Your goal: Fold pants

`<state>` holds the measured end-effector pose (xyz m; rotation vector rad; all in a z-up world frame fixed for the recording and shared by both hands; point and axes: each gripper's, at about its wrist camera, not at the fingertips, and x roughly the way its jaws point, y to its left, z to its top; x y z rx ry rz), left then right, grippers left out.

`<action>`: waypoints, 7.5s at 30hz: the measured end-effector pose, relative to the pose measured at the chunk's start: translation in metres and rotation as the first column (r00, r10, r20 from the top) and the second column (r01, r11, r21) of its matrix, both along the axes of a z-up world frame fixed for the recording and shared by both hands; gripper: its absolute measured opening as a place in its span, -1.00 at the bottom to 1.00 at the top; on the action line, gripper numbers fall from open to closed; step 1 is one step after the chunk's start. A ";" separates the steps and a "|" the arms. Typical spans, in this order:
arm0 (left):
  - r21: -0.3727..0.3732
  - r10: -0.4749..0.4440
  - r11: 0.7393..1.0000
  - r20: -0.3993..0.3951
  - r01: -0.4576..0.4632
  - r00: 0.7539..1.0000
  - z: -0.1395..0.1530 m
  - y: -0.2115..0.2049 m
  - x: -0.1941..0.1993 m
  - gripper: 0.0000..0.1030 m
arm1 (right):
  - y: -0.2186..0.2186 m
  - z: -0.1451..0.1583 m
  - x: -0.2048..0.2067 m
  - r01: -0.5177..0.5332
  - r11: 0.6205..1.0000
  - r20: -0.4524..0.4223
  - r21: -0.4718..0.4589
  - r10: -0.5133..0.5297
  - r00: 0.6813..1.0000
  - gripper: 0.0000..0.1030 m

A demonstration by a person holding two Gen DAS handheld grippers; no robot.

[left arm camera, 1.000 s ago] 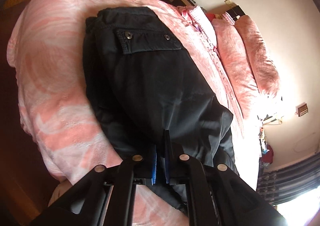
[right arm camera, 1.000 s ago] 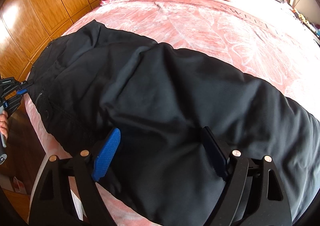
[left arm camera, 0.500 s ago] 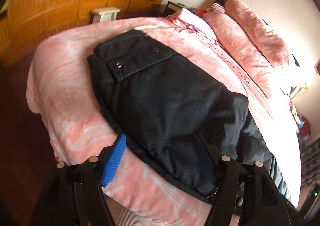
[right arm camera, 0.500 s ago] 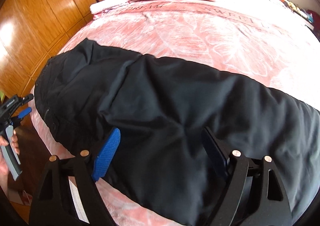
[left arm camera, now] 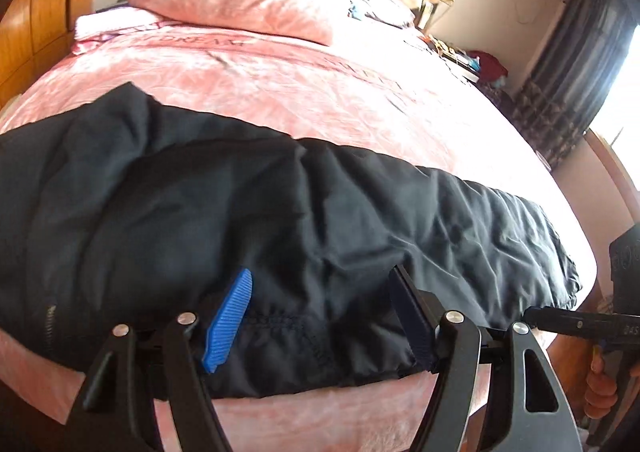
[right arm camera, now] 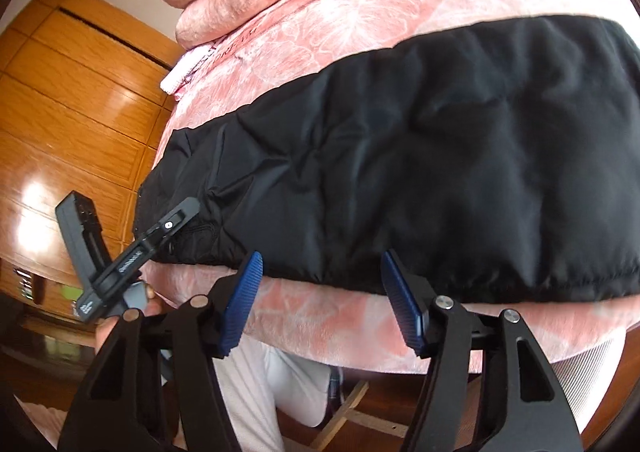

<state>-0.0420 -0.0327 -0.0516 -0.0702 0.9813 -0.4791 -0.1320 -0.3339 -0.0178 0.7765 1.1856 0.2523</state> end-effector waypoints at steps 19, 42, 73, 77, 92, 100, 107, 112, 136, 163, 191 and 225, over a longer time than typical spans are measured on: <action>0.145 -0.154 0.977 -0.027 0.157 0.988 -0.019 -0.083 -0.013 0.63 | -0.080 -0.016 -0.046 0.238 0.966 -0.136 0.099 -0.223 0.965 0.10; 0.180 -0.173 0.968 -0.040 0.177 0.984 -0.033 -0.089 -0.015 0.79 | -0.079 -0.031 -0.043 0.222 0.972 -0.166 -0.078 -0.232 0.959 -0.85; 0.178 -0.271 0.944 -0.053 0.276 0.961 -0.025 -0.138 -0.026 0.80 | -0.165 -0.005 -0.092 0.410 0.896 -0.114 -0.174 -0.431 0.895 -0.22; 0.139 -0.240 0.959 -0.054 0.245 0.969 -0.015 -0.128 -0.025 0.80 | -0.165 0.000 -0.105 0.436 0.898 -0.138 -0.064 -0.441 0.887 -0.08; 0.156 -0.229 0.959 -0.073 0.237 0.971 -0.027 -0.117 -0.020 0.83 | -0.175 -0.038 -0.088 0.509 0.860 -0.195 -0.004 -0.500 0.844 -0.37; 0.106 -0.176 0.978 -0.058 0.181 0.983 -0.024 -0.120 -0.012 0.87 | -0.181 0.023 -0.054 0.430 0.902 0.031 -0.033 -0.429 0.903 -0.85; 0.056 -0.136 0.989 -0.020 0.137 0.990 -0.009 -0.130 -0.005 0.88 | -0.193 0.051 -0.043 0.398 0.908 0.116 -0.134 -0.384 0.916 -0.86; 0.203 -0.210 0.958 0.004 0.205 0.978 -0.039 -0.152 -0.017 0.93 | -0.196 -0.042 -0.054 0.381 0.905 -0.112 -0.191 -0.405 0.907 -0.79; 0.151 -0.142 0.978 -0.023 0.144 0.990 -0.022 -0.126 -0.022 0.92 | -0.077 0.010 -0.021 0.131 0.892 -0.004 -0.434 -0.147 0.989 -0.24; 0.029 0.022 0.999 -0.072 -0.020 0.997 -0.015 -0.029 -0.008 0.92 | -0.033 -0.013 -0.008 0.020 0.908 -0.059 -0.418 -0.049 0.997 -0.05; 0.059 0.056 0.997 0.023 -0.057 0.998 0.005 -0.004 -0.018 0.92 | -0.087 0.006 -0.037 0.200 0.949 0.012 -0.242 -0.203 0.979 0.13; 0.064 -0.070 0.995 -0.073 0.075 0.995 -0.027 -0.165 -0.021 0.92 | -0.216 -0.001 -0.083 0.506 0.854 0.059 -0.126 -0.502 0.863 -0.75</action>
